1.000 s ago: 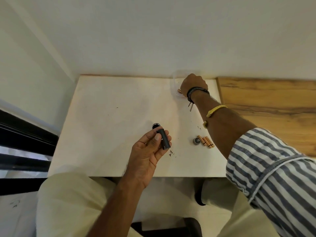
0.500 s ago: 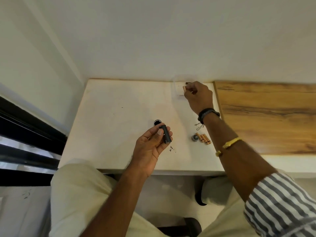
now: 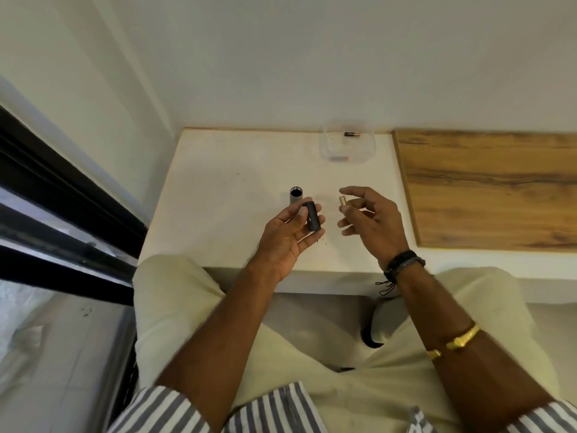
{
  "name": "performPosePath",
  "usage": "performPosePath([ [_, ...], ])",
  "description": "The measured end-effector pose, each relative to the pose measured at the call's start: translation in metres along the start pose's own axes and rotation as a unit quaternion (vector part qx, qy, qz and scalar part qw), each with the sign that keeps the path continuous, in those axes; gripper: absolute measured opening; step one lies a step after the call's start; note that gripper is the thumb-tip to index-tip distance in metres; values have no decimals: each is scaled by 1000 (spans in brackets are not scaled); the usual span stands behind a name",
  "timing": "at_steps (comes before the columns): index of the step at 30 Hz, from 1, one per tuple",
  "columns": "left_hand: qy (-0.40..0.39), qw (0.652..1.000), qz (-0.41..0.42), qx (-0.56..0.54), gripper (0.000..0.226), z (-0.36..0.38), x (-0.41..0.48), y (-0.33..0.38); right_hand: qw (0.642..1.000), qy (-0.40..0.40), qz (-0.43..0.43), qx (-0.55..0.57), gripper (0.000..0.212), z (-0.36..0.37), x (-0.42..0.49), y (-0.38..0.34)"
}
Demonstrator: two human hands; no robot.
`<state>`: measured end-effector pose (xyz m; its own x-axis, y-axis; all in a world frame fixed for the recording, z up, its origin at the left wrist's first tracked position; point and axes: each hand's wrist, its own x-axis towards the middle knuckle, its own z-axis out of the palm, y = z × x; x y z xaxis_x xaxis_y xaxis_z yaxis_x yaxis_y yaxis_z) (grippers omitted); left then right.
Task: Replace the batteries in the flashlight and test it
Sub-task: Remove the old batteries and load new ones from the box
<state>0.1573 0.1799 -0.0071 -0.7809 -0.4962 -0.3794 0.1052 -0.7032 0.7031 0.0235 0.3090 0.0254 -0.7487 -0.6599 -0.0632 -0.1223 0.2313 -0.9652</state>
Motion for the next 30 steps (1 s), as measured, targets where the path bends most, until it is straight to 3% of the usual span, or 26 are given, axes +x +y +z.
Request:
performPosePath([
  [7,1,1000,-12,-12,28,-2,-1,-3,998,1,14,65,15,2,-16,-3],
  [11,-15,1000,-16,-5,28,-1,-1,-3,1000,0,6,19,20,1,-16,-3],
  [17,-26,999,-17,21,36,1,-2,-5,990,6,-82,-110,14,0,-19,-6],
  [30,-29,998,-2,59,25,1,-4,-11,982,24,-115,-144,16,2,-21,-6],
])
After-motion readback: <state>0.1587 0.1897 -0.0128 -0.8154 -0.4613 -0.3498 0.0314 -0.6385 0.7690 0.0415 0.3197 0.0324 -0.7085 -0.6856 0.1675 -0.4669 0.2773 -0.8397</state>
